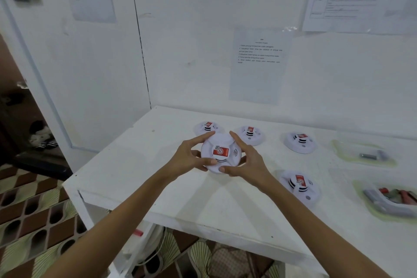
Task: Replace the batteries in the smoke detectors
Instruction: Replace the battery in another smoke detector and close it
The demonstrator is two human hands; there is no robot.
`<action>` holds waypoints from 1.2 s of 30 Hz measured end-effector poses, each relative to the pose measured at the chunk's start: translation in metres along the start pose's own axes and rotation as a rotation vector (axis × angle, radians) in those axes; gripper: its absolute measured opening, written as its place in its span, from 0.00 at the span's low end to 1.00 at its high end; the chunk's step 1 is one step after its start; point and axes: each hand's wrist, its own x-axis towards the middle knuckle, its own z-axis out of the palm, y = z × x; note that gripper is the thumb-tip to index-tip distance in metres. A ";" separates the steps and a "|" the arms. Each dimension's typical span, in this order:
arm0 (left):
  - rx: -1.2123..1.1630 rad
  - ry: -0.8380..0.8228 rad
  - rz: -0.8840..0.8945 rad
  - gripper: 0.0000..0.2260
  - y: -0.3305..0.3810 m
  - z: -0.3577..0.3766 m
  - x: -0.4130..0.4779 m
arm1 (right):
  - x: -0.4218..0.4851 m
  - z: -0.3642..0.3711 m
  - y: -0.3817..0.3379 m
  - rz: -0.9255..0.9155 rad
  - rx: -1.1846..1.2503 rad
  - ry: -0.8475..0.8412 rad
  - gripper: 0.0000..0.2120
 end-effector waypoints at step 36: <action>0.072 0.036 0.102 0.31 0.003 -0.009 0.001 | 0.005 0.003 -0.002 -0.108 -0.034 0.015 0.39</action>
